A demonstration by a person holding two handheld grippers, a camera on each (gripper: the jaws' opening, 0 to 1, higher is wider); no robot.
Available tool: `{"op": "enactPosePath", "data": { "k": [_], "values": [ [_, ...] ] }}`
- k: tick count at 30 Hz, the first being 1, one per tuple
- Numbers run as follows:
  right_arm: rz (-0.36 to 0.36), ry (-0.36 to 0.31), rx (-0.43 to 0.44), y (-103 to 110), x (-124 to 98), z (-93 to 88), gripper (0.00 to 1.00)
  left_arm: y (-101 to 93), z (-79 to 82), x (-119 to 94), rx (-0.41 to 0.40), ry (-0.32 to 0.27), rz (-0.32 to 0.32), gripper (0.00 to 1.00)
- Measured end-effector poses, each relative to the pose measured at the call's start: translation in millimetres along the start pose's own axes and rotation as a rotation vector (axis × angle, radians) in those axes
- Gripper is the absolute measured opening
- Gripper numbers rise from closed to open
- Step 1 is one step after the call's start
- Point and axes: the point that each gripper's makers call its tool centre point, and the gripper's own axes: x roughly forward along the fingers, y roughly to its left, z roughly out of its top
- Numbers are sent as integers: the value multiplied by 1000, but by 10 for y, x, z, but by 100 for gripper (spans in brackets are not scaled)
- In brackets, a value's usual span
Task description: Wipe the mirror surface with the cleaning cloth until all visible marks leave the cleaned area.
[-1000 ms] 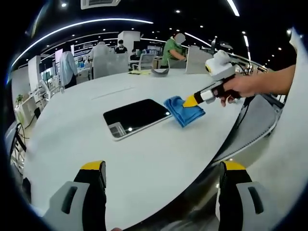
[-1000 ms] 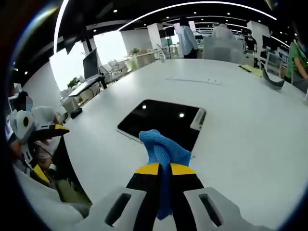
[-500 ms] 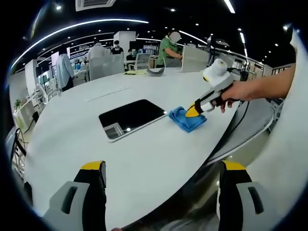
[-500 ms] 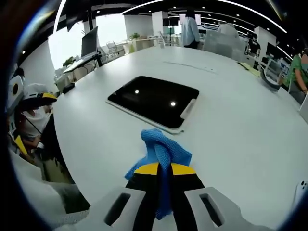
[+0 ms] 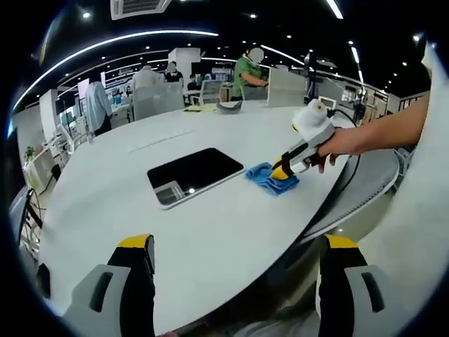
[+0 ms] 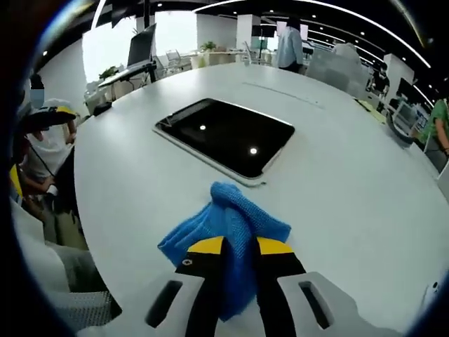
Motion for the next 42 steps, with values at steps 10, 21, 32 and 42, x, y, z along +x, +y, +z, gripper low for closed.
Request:
{"op": "enactPosePath", "data": {
  "k": [10,21,32,42],
  "values": [
    [15,-32,-8,-10,10,21,20,-35,71,25,14,-14,14,99],
    [-60,-57,90,-119,-57,16,36,-11,127,40,28,-11,17,99],
    [-14,-89,53,32,-10,53,24,-87,74,52,37,6,5,99],
    [-65,-105,129,-147,3,-3,43,-113,99,31,41,1,0,99]
  ]
}}
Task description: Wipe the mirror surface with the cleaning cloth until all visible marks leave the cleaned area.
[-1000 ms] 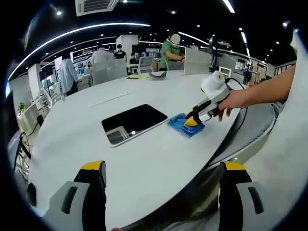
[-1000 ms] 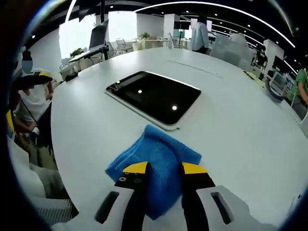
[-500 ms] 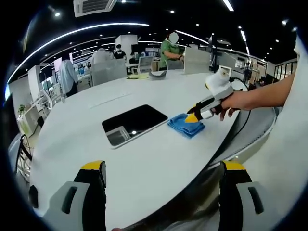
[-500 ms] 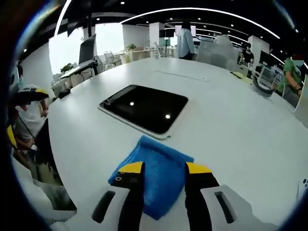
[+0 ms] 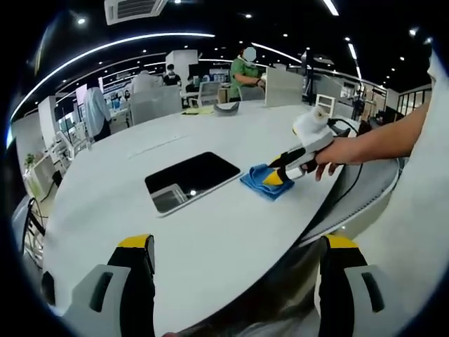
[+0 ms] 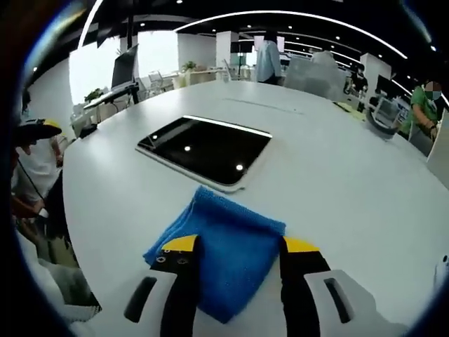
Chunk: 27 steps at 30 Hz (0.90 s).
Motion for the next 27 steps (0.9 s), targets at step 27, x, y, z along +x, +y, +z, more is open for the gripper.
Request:
{"op": "enactPosePath", "data": {
  "k": [27],
  "values": [
    [145,-328,-107,622,-892,677,80,296,-66,-77,40,31,62,99]
  ]
}}
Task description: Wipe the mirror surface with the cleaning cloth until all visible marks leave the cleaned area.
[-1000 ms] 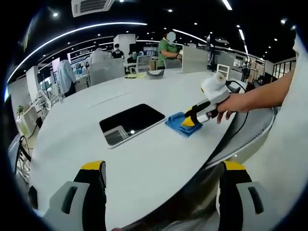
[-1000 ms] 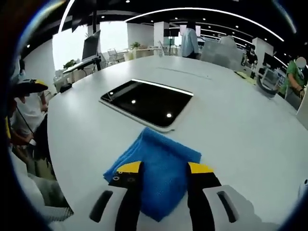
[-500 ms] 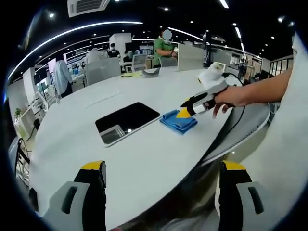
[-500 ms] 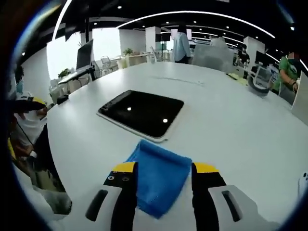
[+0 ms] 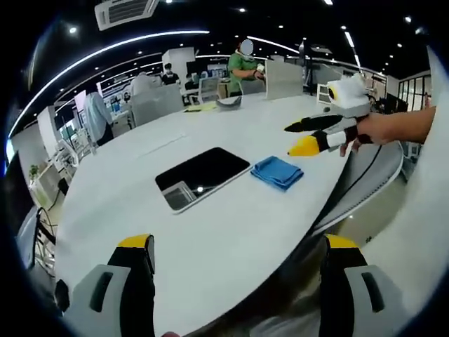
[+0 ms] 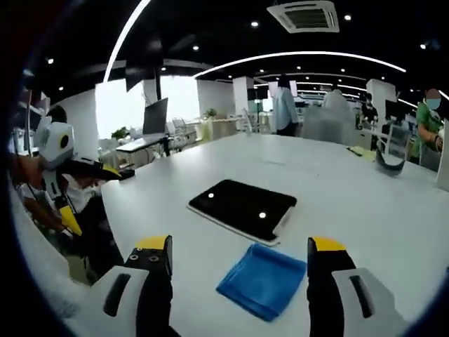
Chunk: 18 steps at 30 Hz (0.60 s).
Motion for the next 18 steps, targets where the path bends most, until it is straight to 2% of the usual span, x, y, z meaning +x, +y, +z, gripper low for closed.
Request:
{"op": "enactPosePath", "data": {
  "k": [6,14,18],
  "values": [
    [17,-16,-47,77,-180,139,84,120,-69,11,-162,-64,42,99],
    [20,-6,-82,87,-347,185,84,258,-247,42,-215,-54,60,99],
    [26,9,-79,100,-359,109,87,286,-293,75,-181,-23,65,99]
  ]
}}
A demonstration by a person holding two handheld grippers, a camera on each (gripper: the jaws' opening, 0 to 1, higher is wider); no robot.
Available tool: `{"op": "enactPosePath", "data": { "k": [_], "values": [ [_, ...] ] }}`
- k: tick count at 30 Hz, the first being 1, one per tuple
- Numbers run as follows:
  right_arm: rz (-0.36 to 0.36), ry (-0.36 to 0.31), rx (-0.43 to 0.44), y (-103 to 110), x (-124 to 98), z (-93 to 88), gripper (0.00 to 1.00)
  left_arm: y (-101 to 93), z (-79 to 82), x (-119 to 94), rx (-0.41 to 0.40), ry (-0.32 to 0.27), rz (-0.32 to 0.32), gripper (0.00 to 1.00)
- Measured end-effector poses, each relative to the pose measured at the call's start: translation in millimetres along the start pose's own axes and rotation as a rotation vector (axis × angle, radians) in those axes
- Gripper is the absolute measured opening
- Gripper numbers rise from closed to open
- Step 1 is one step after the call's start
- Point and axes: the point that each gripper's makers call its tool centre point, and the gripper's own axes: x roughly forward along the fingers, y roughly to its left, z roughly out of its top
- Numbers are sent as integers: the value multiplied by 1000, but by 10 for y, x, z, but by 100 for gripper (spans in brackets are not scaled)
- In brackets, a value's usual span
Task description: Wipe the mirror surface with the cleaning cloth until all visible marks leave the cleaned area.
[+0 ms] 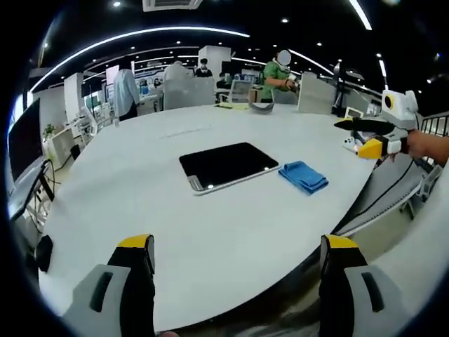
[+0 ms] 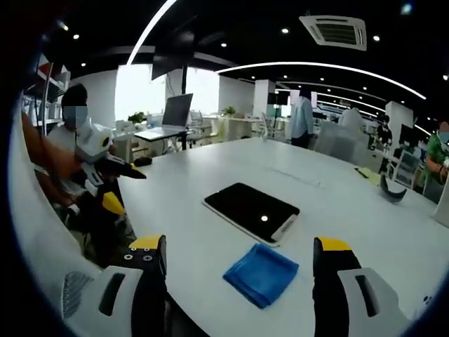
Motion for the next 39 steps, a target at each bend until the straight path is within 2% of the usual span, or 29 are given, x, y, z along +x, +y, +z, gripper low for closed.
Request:
{"op": "enactPosePath", "data": {
  "k": [8,11,14,17,22,27,31,39],
  "values": [
    [-9,45,-8,-7,27,-186,93,-3,108,4,16,-21,1,99],
    [-13,54,-13,-16,21,-208,93,-13,109,21,17,-19,-11,99],
    [-15,55,-6,-29,16,-218,93,-51,88,36,59,8,-33,99],
    [-16,61,-5,-45,14,-239,94,-70,103,40,55,8,-44,99],
    [-12,65,-7,-60,5,-261,94,-111,107,53,74,13,-42,99],
    [-7,79,-28,-90,-23,-298,94,-99,142,39,47,-1,-32,99],
    [-7,68,23,-106,-42,-312,94,-83,163,20,51,-1,-25,99],
    [6,84,25,-65,-54,-399,94,-65,157,29,50,6,-18,99]
  ]
}}
